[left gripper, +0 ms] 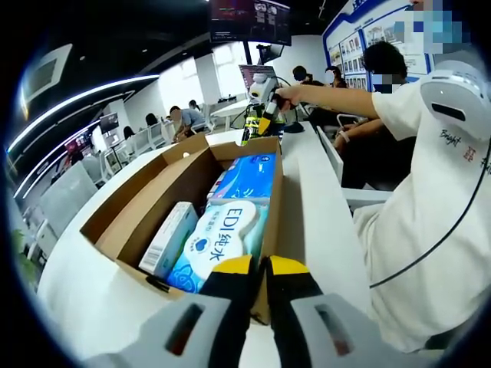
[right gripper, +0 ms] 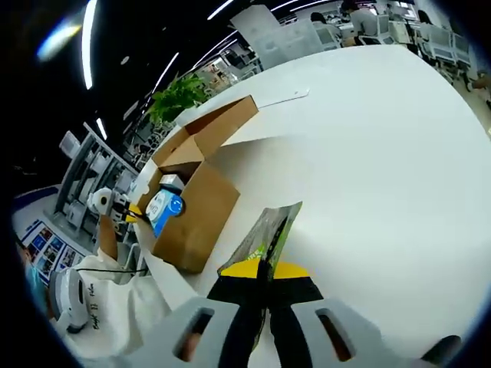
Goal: Operate the shoe box by opening the lid, removing the specified soft item, and placing it in the target area until the item is outside and the box remains undamaged.
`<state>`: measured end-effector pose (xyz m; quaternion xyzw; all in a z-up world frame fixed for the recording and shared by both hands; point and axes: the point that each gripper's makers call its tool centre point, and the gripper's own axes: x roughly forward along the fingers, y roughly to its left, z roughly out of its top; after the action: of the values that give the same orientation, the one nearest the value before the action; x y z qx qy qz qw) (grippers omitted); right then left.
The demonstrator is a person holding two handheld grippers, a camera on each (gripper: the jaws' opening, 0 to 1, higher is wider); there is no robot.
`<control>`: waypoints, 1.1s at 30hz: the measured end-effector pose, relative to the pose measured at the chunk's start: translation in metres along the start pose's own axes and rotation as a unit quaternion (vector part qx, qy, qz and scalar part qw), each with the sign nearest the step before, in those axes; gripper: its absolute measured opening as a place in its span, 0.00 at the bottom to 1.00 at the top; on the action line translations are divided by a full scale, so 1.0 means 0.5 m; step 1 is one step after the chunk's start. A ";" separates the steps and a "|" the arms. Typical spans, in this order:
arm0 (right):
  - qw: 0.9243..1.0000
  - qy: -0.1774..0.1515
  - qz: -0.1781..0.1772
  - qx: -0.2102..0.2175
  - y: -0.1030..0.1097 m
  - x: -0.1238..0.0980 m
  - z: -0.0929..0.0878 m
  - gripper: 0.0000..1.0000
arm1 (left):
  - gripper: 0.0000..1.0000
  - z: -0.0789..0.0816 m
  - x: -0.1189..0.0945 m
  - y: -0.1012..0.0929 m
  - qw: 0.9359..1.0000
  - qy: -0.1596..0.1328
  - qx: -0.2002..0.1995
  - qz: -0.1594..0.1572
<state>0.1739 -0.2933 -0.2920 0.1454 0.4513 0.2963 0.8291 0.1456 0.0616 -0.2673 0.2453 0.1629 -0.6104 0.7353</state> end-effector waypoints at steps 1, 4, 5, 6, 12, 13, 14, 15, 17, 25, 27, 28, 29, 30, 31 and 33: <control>1.000 0.000 -0.001 0.000 0.006 0.002 -0.004 0.00 | 0.06 0.000 0.000 0.000 1.000 0.000 0.000 0.000; 1.000 0.008 -0.020 -0.013 -0.016 0.000 0.003 0.00 | 0.06 0.000 0.000 0.001 1.000 -0.001 0.000 0.000; 1.000 0.008 -0.022 -0.012 -0.023 -0.002 0.010 0.00 | 0.06 0.000 0.000 0.001 1.000 -0.001 0.001 0.000; 1.000 0.010 -0.023 -0.013 -0.027 -0.003 0.014 0.00 | 0.06 0.000 0.000 0.001 1.000 -0.001 0.001 0.000; 0.998 0.021 -0.050 -0.037 -0.025 0.006 0.010 0.00 | 0.06 0.001 -0.001 0.001 1.000 -0.004 0.000 0.001; 0.998 0.021 -0.050 -0.037 -0.024 0.007 0.009 0.00 | 0.06 0.001 -0.001 0.001 1.000 -0.004 0.001 0.001; 0.998 0.023 -0.050 -0.039 -0.024 0.006 0.009 0.00 | 0.06 0.001 -0.001 0.001 1.000 -0.004 0.001 0.002; 0.998 0.023 -0.051 -0.041 -0.022 0.007 0.007 0.00 | 0.06 0.001 -0.001 0.001 1.000 -0.005 0.000 0.002; 0.997 0.024 -0.054 -0.045 -0.017 0.009 0.003 0.00 | 0.06 0.001 -0.001 0.001 1.000 -0.005 0.000 0.001; 0.996 0.031 -0.063 -0.054 -0.011 0.014 -0.011 0.00 | 0.05 0.003 -0.002 0.001 1.000 -0.010 -0.005 -0.002; 0.995 0.033 -0.068 -0.058 -0.016 0.015 -0.010 0.00 | 0.05 0.003 -0.002 0.000 1.000 -0.010 -0.006 -0.005; 0.995 0.037 -0.072 -0.059 -0.025 0.016 -0.009 0.00 | 0.05 0.003 -0.002 0.000 1.000 -0.010 -0.005 -0.005; 0.995 0.039 -0.074 -0.059 -0.025 0.017 -0.011 0.00 | 0.05 0.003 -0.001 0.000 1.000 -0.009 -0.005 -0.005; 0.994 0.043 -0.077 -0.062 -0.026 0.019 -0.015 0.00 | 0.05 0.003 -0.001 0.000 1.000 -0.009 -0.004 -0.004; 0.994 0.044 -0.077 -0.063 -0.026 0.019 -0.015 0.00 | 0.05 0.003 -0.001 0.000 1.000 -0.009 -0.004 -0.004; 0.993 0.050 -0.081 -0.063 -0.030 0.020 -0.018 0.00 | 0.05 0.003 -0.001 0.000 1.000 -0.010 -0.004 -0.004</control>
<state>0.1760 -0.2993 -0.3110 0.0404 0.4826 0.2627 0.8345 0.1452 0.0613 -0.2658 0.2361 0.1587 -0.6149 0.7355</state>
